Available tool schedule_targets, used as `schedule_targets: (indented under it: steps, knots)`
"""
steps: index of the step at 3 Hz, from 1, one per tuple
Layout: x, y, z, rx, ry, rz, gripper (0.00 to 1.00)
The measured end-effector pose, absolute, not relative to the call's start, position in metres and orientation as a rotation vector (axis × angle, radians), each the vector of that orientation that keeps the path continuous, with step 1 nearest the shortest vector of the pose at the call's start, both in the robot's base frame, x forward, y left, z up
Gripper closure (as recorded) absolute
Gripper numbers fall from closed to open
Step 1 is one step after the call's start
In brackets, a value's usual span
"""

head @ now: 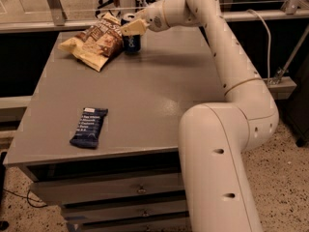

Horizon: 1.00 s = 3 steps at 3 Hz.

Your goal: Move pepsi can near brown chip bag

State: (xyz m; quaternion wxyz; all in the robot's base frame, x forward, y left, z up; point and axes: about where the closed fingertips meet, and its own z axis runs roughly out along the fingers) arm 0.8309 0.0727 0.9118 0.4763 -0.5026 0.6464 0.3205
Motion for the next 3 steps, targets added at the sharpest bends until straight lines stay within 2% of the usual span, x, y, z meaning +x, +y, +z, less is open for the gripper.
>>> schedule_targets:
  steps: [1, 2, 3]
  knots:
    - [0.8305, 0.073, 0.9093, -1.235, 1.589, 0.79, 0.13]
    - [0.8303, 0.0697, 0.9071, -1.236, 1.599, 0.793, 0.0]
    - [0.8303, 0.0694, 0.9071, -1.236, 1.6, 0.793, 0.0]
